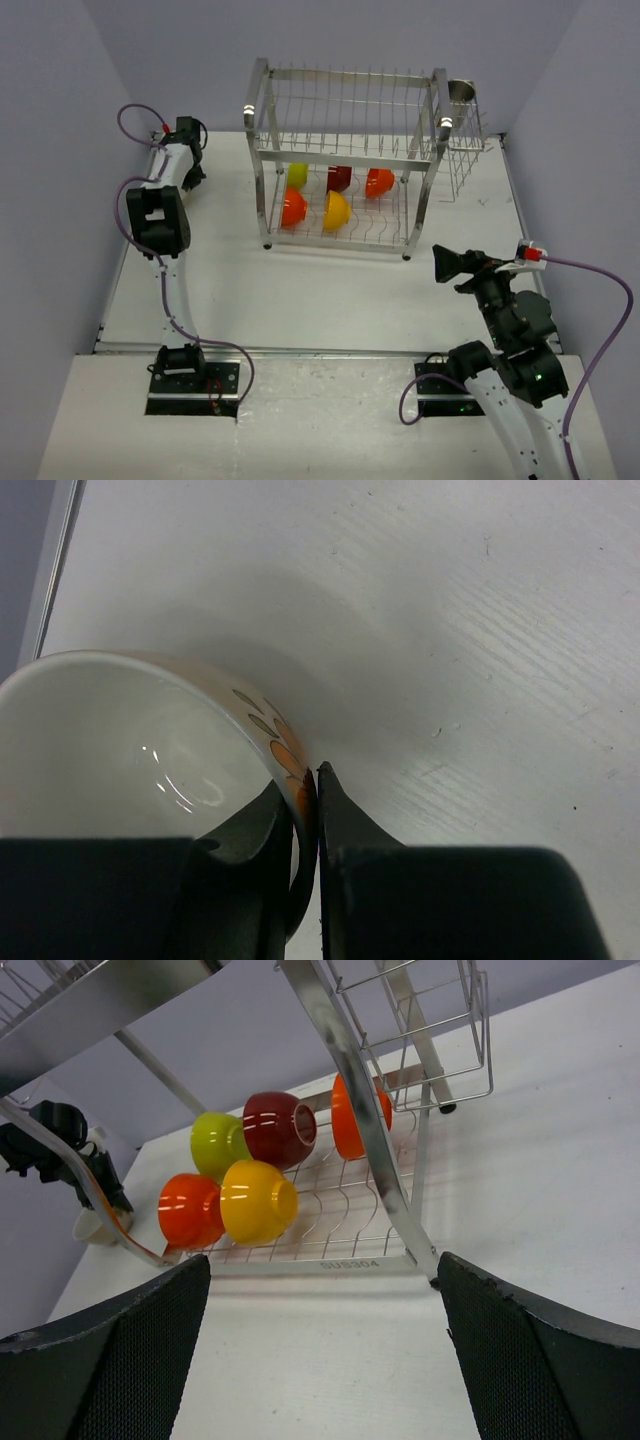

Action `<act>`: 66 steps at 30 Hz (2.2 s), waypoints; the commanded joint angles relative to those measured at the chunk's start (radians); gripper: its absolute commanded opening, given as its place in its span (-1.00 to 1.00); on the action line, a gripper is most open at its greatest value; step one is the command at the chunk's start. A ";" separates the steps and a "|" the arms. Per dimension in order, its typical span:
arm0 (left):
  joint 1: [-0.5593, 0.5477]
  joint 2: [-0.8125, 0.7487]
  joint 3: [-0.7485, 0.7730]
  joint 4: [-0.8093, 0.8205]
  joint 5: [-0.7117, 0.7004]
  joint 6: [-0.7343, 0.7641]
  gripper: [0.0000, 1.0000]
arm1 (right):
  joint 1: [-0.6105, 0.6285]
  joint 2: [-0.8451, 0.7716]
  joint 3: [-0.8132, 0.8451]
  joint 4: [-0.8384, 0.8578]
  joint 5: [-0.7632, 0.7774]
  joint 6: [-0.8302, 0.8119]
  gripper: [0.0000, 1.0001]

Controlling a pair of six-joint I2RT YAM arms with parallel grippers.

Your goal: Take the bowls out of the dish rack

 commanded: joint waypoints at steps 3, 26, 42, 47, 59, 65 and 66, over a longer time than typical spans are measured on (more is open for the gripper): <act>-0.002 -0.011 0.026 0.019 0.024 0.023 -0.93 | 0.002 0.000 0.002 0.011 -0.008 -0.015 0.92; -0.017 -0.284 -0.061 0.139 -0.050 0.005 0.07 | 0.002 0.012 0.000 0.017 -0.016 -0.015 0.92; -0.215 -1.089 -0.783 0.255 0.142 -0.098 -0.53 | 0.002 0.015 0.015 0.007 0.041 -0.015 0.33; -0.428 -1.287 -1.013 0.263 0.168 -0.156 -0.65 | 0.004 0.023 0.015 0.000 0.082 -0.012 -0.59; -0.760 -1.332 -1.282 0.624 0.330 -0.147 -0.96 | 0.002 0.032 0.029 -0.033 0.154 0.002 -1.00; -0.764 -1.263 -1.327 0.833 0.439 -0.156 -0.11 | 0.002 0.038 0.026 -0.035 0.158 0.002 -1.00; -0.767 -1.253 -1.333 0.856 0.439 -0.155 0.07 | 0.002 0.037 0.028 -0.038 0.159 0.004 -1.00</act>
